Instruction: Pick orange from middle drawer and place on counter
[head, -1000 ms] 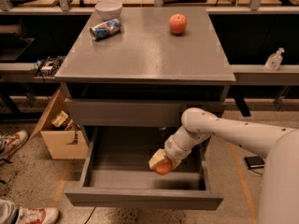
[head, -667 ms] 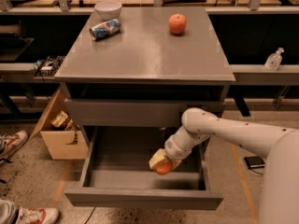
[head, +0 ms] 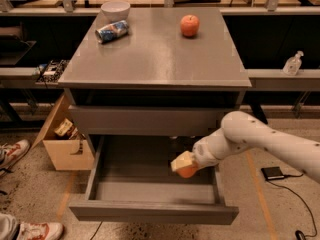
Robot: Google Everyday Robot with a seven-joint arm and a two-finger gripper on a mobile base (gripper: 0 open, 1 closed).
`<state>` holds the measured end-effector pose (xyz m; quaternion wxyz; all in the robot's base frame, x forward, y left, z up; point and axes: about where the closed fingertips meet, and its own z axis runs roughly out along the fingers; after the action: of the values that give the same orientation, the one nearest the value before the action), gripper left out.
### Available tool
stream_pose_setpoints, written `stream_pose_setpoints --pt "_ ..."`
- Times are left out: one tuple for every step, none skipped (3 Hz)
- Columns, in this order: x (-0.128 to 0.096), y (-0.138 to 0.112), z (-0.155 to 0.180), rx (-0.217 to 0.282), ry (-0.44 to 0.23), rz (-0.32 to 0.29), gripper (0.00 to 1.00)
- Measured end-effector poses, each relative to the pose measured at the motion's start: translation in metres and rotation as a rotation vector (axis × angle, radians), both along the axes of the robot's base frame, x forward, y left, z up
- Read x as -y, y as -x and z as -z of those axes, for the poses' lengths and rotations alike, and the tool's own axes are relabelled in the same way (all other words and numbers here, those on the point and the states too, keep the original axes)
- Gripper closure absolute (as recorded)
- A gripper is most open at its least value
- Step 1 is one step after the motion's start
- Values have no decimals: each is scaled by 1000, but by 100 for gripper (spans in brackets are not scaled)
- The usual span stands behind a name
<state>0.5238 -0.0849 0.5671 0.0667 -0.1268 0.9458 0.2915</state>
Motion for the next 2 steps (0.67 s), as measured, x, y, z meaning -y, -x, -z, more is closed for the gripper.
stream_pose_setpoints --pt "34 8 -59 148 -80 -3 100" --pt "75 26 -109 277 -159 -43 100"
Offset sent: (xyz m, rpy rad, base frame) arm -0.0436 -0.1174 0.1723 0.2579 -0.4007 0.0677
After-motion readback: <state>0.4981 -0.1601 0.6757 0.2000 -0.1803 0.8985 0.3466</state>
